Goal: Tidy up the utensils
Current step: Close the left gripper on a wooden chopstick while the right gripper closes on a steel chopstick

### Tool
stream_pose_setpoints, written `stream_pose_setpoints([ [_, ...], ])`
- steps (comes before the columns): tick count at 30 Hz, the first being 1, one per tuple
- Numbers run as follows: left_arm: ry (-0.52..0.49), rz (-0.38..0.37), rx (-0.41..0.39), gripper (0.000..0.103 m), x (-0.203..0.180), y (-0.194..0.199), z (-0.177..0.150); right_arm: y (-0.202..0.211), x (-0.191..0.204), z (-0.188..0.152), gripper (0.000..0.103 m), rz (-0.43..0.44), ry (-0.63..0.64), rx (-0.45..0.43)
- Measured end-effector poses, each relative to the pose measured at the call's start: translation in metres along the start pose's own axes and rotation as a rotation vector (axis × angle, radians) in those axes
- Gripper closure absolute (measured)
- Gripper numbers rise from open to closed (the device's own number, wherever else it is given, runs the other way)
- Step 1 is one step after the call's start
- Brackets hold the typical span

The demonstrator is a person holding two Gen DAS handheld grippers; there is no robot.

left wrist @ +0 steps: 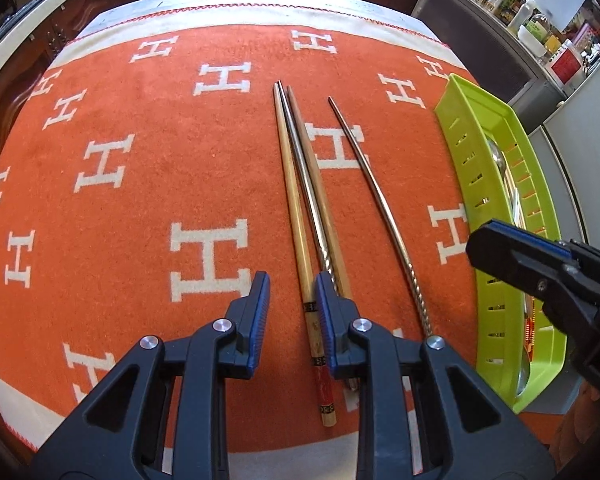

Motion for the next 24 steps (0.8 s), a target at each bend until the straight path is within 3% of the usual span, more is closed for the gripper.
stream_pose_setpoints([
  [12, 0.008, 0.040, -0.013, 0.083, 0.001, -0.013, 0.020, -0.037, -0.004, 0.007, 0.089, -0.040, -0.014, 0.052],
  [14, 0.005, 0.043, -0.015, 0.083, 0.000, -0.015, 0.022, -0.047, -0.002, 0.008, 0.083, -0.054, -0.003, 0.068],
  [21, 0.026, 0.042, -0.027, 0.097, 0.010, -0.015, 0.023, -0.073, 0.004, 0.009, 0.081, -0.095, 0.036, 0.096],
  [24, 0.052, 0.019, -0.026, 0.098, 0.016, -0.015, 0.023, -0.083, 0.006, 0.008, 0.081, -0.113, 0.058, 0.108],
])
Point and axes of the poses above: each gripper's, at about its wrist camera, not at the fingertips, and y roughly against the way its jaws point, x to its left, z to its top, the point moved 2 cm from there along -y, roughly the way its jaws point, and after that the axes turned 15 degrees about -x, right-handed, at the moved point
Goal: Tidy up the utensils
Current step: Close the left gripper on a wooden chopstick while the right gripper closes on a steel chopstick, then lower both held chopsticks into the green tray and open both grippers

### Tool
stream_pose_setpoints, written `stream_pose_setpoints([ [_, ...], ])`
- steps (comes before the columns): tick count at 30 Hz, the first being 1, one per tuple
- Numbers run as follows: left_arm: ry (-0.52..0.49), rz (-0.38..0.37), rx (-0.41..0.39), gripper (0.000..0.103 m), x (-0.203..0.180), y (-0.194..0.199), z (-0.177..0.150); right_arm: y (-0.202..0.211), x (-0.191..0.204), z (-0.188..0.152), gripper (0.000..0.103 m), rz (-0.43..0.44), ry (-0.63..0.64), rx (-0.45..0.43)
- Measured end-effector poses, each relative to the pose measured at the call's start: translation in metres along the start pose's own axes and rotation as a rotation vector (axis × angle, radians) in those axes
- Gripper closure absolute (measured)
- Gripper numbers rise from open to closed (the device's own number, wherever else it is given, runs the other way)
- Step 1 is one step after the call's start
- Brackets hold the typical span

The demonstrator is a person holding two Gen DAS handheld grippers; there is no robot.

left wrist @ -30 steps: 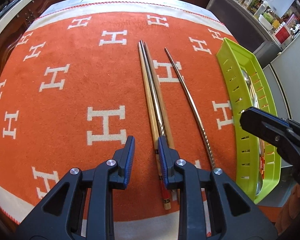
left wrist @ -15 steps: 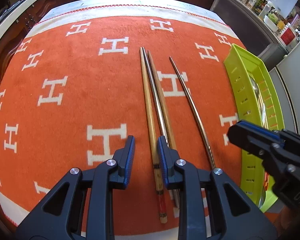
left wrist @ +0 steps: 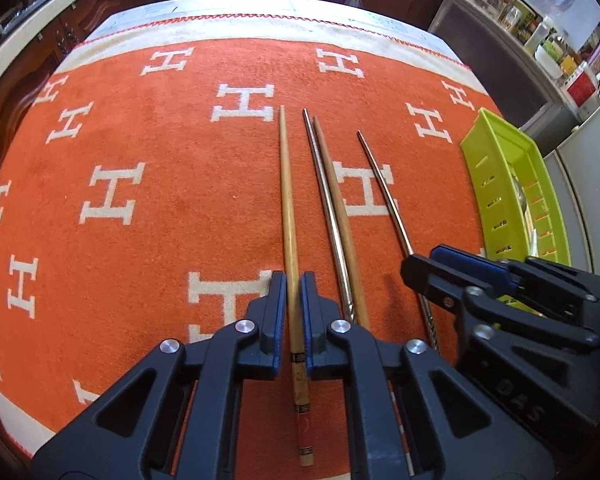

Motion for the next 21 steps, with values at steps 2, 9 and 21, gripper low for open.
stream_pose_setpoints([
  [2, 0.007, -0.008, 0.001, 0.098, 0.002, 0.000, 0.000, -0.008, 0.001, 0.000, 0.081, -0.013, 0.009, 0.013],
  [9, 0.031, -0.039, -0.001, 0.098, 0.007, 0.000, 0.000, -0.019, 0.014, 0.002, 0.081, -0.071, 0.099, -0.009],
  [21, 0.055, -0.051, 0.022, 0.098, 0.009, 0.006, -0.004, -0.005, -0.002, -0.004, 0.097, -0.032, -0.004, -0.045],
])
Point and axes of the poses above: each gripper's, at about its wrist camera, not at the fingertips, and y roughly against the way its jaws point, x to its left, z to its top, the point moved 2 cm from there along -y, roughly the way its jaws point, and after that the axes turned 15 degrees about -x, right-handed, at the moved point
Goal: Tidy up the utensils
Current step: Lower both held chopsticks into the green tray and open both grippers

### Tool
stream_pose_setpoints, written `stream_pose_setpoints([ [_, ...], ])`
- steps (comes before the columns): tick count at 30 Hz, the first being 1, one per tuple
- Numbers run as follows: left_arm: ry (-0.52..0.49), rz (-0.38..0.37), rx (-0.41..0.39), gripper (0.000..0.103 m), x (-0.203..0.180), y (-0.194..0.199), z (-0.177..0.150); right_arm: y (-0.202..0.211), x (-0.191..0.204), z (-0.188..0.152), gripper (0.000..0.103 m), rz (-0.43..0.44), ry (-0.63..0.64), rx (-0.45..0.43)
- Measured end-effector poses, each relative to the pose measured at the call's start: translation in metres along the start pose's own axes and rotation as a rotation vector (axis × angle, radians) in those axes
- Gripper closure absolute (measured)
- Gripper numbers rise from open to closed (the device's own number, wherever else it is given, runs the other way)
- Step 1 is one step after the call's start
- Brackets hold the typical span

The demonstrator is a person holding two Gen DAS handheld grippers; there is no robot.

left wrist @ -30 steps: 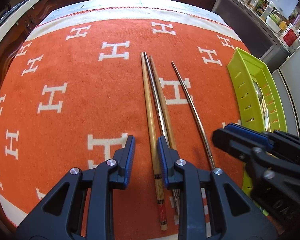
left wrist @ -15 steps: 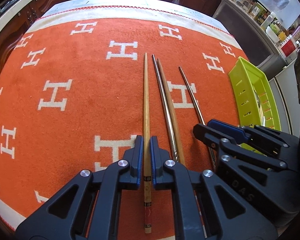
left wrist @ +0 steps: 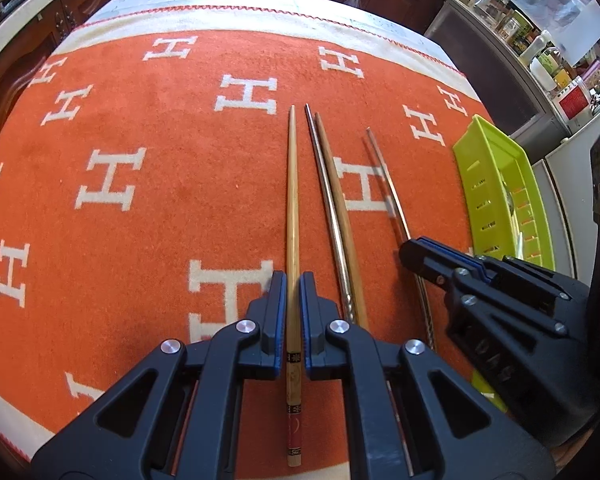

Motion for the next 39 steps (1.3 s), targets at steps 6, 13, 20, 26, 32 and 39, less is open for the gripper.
stream_pose_setpoints([
  [6, 0.005, -0.021, -0.014, 0.098, -0.008, 0.021, -0.001, 0.027, -0.013, 0.001, 0.097, 0.071, -0.105, -0.015],
  [13, -0.034, -0.071, -0.067, 0.098, -0.036, 0.061, 0.002, 0.085, -0.026, 0.003, 0.097, 0.118, -0.154, -0.105],
  [20, -0.098, -0.127, -0.105, 0.098, -0.079, 0.095, 0.004, 0.156, -0.055, -0.001, 0.097, 0.147, -0.208, -0.216],
  [26, -0.182, -0.173, -0.109, 0.098, -0.132, 0.110, -0.001, 0.209, -0.094, -0.006, 0.097, 0.091, -0.243, -0.281],
  [32, -0.276, -0.201, -0.098, 0.098, -0.190, 0.109, -0.009, 0.229, -0.130, -0.015, 0.097, -0.012, -0.258, -0.294],
  [39, -0.282, -0.233, -0.044, 0.098, -0.230, 0.090, -0.017, 0.212, -0.158, -0.028, 0.097, -0.072, -0.259, -0.234],
])
Point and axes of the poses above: each gripper's, at about its wrist camera, not at the fingertips, and y roughly against the way its jaws point, x to its left, z to its top, the point moved 2 cm from there along -y, roughly the way its jaws point, and after that the axes turned 15 degrees about -x, right-handed, at the moved point
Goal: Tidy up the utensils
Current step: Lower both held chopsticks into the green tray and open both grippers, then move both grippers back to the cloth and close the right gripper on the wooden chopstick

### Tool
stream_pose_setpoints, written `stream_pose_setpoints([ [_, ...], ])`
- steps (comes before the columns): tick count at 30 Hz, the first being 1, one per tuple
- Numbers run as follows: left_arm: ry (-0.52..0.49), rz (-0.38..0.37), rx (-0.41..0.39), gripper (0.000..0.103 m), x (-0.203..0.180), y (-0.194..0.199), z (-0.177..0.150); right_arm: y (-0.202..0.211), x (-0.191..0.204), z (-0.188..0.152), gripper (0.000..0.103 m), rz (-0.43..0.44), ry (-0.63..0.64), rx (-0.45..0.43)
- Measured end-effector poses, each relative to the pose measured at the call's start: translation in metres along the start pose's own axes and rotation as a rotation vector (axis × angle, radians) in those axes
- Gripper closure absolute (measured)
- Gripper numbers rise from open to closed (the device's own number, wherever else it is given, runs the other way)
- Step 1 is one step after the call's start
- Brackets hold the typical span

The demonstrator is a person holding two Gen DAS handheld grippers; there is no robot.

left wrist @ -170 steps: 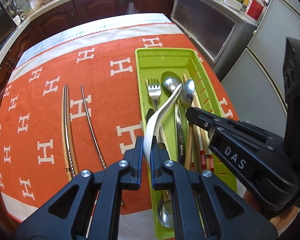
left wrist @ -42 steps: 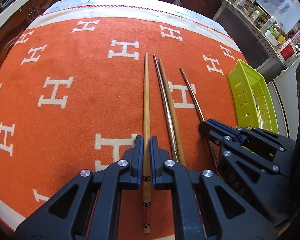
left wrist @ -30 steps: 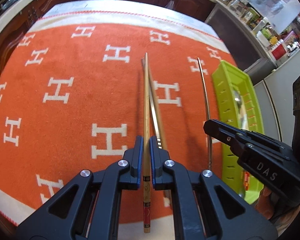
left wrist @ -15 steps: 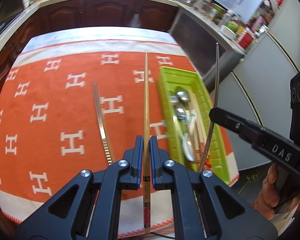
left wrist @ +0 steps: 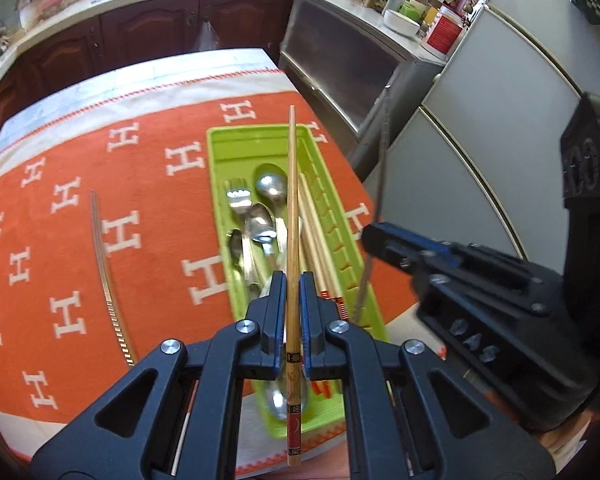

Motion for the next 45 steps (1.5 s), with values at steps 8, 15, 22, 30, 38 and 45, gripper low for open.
stream_pose_setpoints([
  [8, 0.063, 0.007, 0.052, 0.098, 0.009, -0.023, -0.009, -0.050, -0.019, -0.010, 0.097, -0.013, 0.012, 0.076],
  [15, 0.107, 0.024, 0.078, 0.098, 0.021, -0.037, -0.010, -0.087, -0.020, -0.013, 0.090, 0.007, -0.012, 0.109],
  [22, 0.128, 0.031, 0.085, 0.098, 0.026, -0.048, -0.008, -0.093, -0.029, -0.007, 0.085, 0.002, -0.073, 0.089],
  [30, 0.083, 0.097, 0.076, 0.098, 0.029, -0.051, -0.009, -0.085, -0.037, -0.007, 0.084, -0.028, -0.100, 0.079],
  [38, 0.056, 0.149, 0.063, 0.098, 0.039, -0.037, -0.011, -0.084, -0.030, -0.016, 0.084, -0.031, -0.086, 0.089],
  [45, 0.048, 0.192, 0.050, 0.098, 0.051, -0.022, -0.015, -0.084, -0.019, -0.025, 0.084, -0.016, -0.067, 0.103],
])
Point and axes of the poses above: each gripper's, at about its wrist camera, not at the fingertips, and y roughly against the way its jaws point, x to its left, z to its top, the point moved 2 cm from there along -y, roughly the way its jaws point, and after that the axes turned 15 degrees about -x, right-handed, at the moved point
